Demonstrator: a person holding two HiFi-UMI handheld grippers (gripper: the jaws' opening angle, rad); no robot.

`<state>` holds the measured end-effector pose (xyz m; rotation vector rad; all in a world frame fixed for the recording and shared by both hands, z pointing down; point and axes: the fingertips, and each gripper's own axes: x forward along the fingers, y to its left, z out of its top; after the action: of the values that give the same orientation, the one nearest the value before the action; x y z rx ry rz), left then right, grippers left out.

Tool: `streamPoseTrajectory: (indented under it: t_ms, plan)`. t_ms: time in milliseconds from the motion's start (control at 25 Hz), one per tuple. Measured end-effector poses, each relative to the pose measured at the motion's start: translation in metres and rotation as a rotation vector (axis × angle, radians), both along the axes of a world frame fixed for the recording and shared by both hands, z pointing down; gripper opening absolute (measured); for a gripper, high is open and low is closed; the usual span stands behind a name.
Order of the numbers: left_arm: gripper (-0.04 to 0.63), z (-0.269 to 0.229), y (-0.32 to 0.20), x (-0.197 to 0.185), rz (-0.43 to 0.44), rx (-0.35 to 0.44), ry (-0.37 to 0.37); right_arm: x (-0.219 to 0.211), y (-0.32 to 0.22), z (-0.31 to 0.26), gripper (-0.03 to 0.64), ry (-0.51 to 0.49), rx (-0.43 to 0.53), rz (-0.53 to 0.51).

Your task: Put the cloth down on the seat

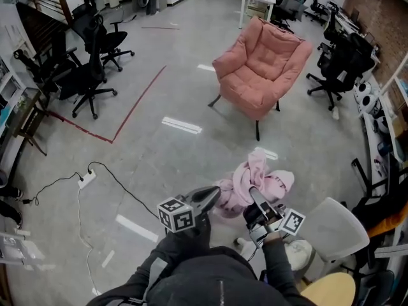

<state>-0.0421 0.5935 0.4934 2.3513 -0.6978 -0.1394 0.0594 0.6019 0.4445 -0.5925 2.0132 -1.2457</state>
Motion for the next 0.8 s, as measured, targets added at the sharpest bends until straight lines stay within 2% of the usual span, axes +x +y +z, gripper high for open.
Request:
streamPoseTrajectory:
  t_ms: [320,800]
  plan:
    - [0.009,-0.007,-0.062,0.002,0.029,-0.017,0.004,-0.001,-0.055,-0.002,0.026,0.023,-0.003,0.013]
    - [0.009,-0.003,-0.147,-0.019,0.049,-0.008,-0.005,-0.012,-0.132,0.002,0.026,-0.019,-0.016,0.062]
